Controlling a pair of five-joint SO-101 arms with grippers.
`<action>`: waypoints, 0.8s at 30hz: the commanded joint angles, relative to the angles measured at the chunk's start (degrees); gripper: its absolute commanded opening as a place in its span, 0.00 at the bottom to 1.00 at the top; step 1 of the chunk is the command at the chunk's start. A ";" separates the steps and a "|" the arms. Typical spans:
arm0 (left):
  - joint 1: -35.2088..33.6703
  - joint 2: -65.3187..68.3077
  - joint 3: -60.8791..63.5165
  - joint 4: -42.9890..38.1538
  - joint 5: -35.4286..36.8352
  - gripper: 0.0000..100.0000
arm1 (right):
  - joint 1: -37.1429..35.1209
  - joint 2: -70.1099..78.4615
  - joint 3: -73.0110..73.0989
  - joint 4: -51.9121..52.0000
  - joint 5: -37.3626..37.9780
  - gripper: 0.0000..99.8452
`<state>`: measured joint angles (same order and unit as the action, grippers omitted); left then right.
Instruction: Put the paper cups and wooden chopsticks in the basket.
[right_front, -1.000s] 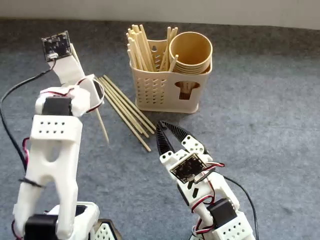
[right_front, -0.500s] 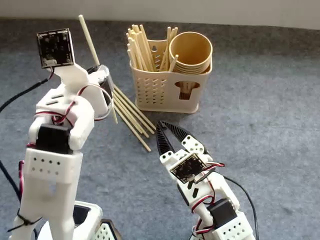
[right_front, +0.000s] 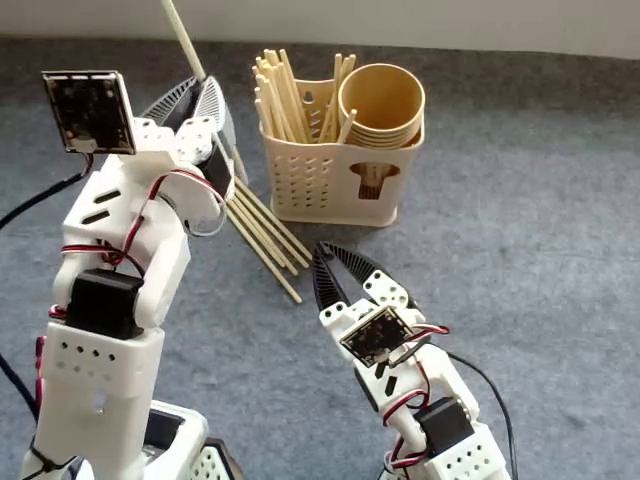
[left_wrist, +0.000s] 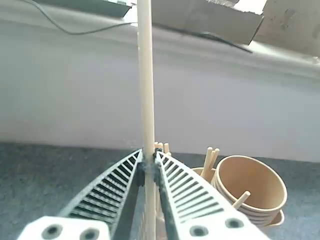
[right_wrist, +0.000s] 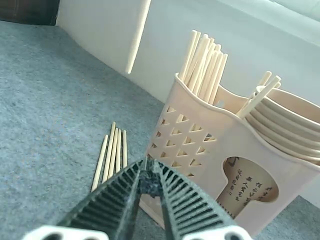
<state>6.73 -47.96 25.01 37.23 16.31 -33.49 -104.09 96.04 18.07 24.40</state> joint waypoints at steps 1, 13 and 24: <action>3.38 -1.10 -0.84 -6.77 -1.23 0.01 | 0.31 -0.48 5.58 0.22 0.44 0.01; 10.24 2.42 -0.84 -18.02 -1.32 0.01 | 0.31 -0.48 5.58 0.22 0.44 0.01; 7.87 18.51 -0.84 -26.37 -1.23 0.01 | 0.31 -0.48 5.58 0.22 0.53 0.01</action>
<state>15.78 -32.31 25.01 13.05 16.31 -33.49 -104.09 96.04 18.07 24.40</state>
